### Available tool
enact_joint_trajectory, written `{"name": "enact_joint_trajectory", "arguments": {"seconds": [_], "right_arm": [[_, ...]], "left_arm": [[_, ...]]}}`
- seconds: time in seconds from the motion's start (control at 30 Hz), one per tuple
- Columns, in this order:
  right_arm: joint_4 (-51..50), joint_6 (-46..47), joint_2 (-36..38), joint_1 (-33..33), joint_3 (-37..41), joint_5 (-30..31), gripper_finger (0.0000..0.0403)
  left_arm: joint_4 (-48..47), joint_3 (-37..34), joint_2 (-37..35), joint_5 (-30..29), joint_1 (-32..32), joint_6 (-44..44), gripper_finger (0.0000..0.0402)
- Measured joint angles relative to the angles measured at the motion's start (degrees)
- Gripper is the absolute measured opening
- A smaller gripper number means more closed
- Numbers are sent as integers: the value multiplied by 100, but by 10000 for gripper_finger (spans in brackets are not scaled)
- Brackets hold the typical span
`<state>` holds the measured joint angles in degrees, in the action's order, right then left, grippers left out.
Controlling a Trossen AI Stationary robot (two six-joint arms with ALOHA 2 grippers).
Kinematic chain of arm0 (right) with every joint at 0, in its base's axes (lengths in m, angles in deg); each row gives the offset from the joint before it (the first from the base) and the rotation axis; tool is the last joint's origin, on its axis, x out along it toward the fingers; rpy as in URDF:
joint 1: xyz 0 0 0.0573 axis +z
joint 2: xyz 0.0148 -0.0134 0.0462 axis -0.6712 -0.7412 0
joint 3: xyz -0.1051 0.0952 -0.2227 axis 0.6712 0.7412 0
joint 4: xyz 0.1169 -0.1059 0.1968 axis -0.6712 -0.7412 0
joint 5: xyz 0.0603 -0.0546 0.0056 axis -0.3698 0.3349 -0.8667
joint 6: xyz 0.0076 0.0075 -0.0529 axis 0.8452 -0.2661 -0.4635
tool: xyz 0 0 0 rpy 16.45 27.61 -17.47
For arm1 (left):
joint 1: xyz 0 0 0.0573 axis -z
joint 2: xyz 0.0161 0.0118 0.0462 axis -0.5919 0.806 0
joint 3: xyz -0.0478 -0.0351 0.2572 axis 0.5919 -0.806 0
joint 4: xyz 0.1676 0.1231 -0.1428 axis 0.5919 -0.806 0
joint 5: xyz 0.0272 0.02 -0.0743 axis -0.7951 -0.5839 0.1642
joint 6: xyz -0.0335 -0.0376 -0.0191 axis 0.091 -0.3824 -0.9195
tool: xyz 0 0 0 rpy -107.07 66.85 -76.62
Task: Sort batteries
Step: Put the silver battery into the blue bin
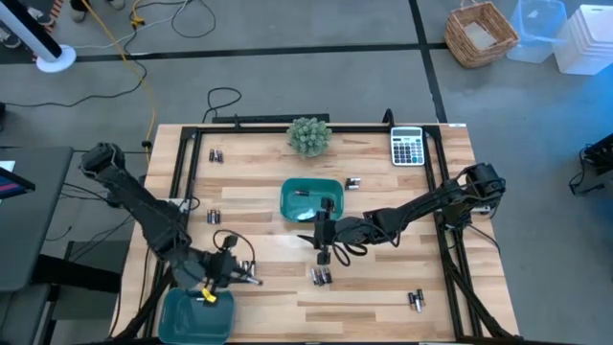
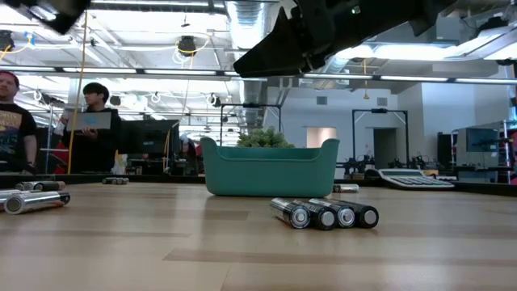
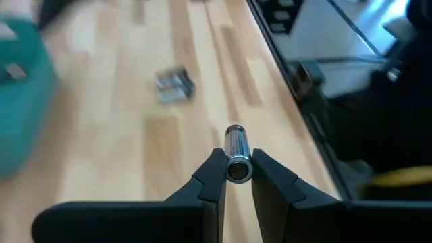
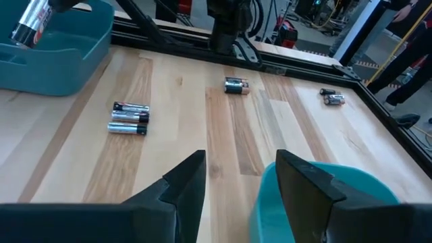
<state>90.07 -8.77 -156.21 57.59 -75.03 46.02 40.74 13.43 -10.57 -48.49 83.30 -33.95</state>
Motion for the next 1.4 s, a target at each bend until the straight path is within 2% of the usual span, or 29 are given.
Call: {"name": "enact_joint_trajectory", "arguments": {"seconds": [0.33,0.5,0.7,0.9,1.17,1.4], "right_arm": [[-10,2,0,-19,4,0,193],[-11,-1,0,-16,4,0,193],[-51,16,0,-16,4,0,193],[-133,69,0,-28,4,-2,193],[-165,135,0,-56,4,-4,193],[-166,135,0,-54,4,-7,193]], "left_arm": [[-1436,732,-2,438,966,-2275,43],[-2195,998,-4,882,1305,-3670,43],[-2981,1000,119,1610,1490,-5326,43],[-3282,1000,392,1846,1490,-5896,47],[-3259,996,581,2060,1490,-6073,168],[-3244,996,581,1852,1478,-5862,190]]}}
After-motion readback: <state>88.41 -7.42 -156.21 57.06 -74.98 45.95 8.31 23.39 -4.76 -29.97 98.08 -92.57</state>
